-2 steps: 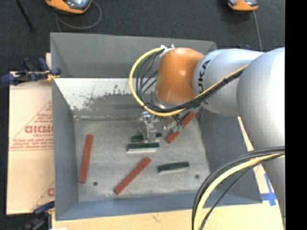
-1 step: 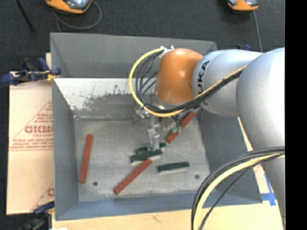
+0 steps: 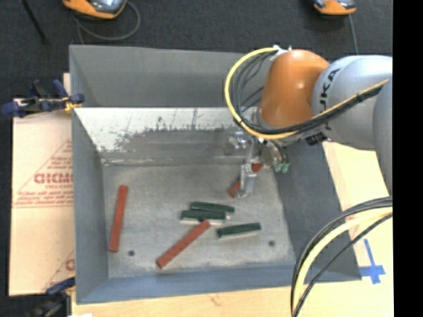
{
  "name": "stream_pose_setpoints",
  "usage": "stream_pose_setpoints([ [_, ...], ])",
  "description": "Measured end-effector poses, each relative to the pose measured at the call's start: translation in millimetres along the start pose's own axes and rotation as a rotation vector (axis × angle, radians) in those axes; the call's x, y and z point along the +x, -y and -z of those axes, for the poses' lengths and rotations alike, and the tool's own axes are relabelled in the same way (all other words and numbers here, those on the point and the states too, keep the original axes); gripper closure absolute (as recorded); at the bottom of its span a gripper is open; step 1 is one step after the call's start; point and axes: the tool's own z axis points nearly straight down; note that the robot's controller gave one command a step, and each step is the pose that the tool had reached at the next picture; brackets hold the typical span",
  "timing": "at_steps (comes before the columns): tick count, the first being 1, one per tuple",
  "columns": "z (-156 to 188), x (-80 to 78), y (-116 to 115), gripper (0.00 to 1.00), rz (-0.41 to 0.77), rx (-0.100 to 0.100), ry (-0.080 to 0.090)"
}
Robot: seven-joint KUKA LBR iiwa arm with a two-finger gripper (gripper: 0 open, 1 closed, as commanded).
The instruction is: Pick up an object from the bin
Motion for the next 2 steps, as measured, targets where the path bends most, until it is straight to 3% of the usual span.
stream_pose_setpoints([
  [1,-51,4.8,33,0.0,0.225,-0.001,-0.007],
  [2,-50,78.8,65,0.0,0.429,-0.002,-0.007],
])
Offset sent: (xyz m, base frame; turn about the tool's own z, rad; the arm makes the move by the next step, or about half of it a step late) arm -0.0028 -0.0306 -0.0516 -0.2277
